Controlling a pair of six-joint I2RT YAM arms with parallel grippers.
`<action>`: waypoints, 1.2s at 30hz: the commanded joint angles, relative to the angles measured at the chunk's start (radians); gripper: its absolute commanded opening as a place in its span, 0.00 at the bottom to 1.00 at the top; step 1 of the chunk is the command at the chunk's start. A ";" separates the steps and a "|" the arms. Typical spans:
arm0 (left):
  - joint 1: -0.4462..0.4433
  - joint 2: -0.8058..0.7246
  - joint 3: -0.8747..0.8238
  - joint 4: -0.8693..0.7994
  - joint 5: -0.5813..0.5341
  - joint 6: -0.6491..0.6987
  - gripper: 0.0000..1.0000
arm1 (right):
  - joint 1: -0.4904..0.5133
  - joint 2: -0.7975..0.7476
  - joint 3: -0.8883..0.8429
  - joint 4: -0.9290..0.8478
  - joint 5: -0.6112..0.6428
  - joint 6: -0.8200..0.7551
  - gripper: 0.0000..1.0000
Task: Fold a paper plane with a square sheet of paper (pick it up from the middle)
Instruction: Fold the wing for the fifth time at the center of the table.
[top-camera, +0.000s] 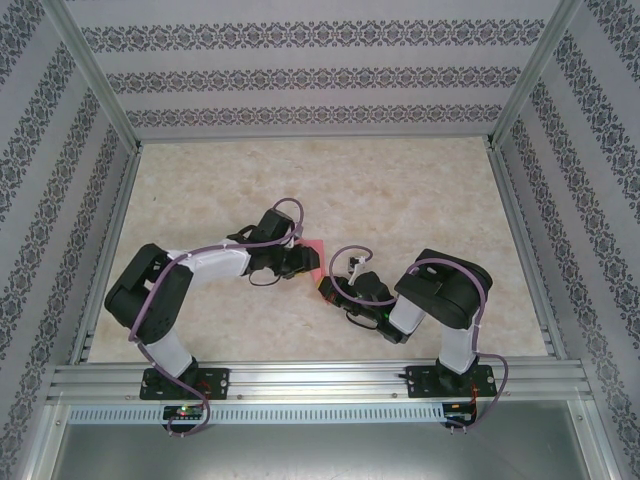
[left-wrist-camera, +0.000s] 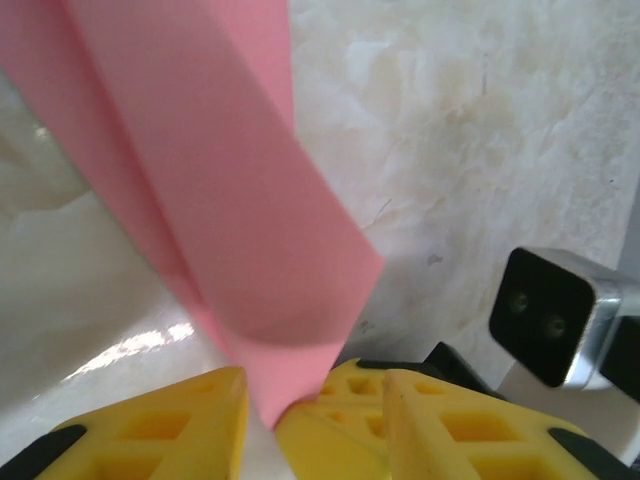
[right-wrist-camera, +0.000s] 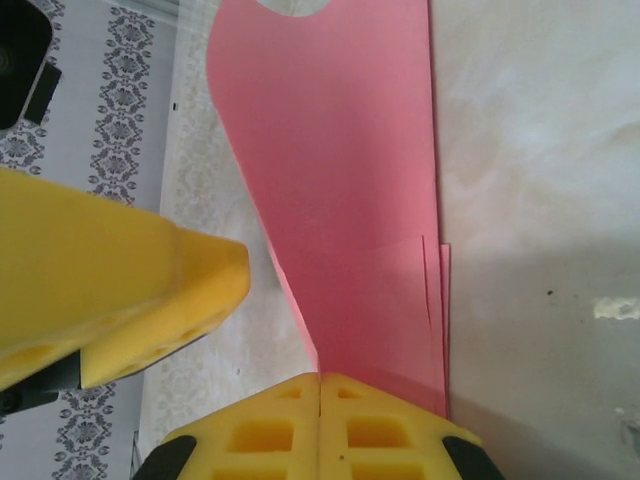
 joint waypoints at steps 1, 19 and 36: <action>-0.012 0.018 0.038 0.114 0.029 -0.034 0.42 | -0.016 0.004 -0.001 -0.049 -0.029 0.018 0.00; -0.011 0.110 0.098 0.104 0.001 -0.018 0.40 | -0.027 -0.161 0.040 -0.411 0.000 -0.117 0.30; -0.008 0.123 0.108 0.096 -0.004 -0.017 0.38 | 0.057 -0.367 0.185 -0.861 0.209 -0.402 0.39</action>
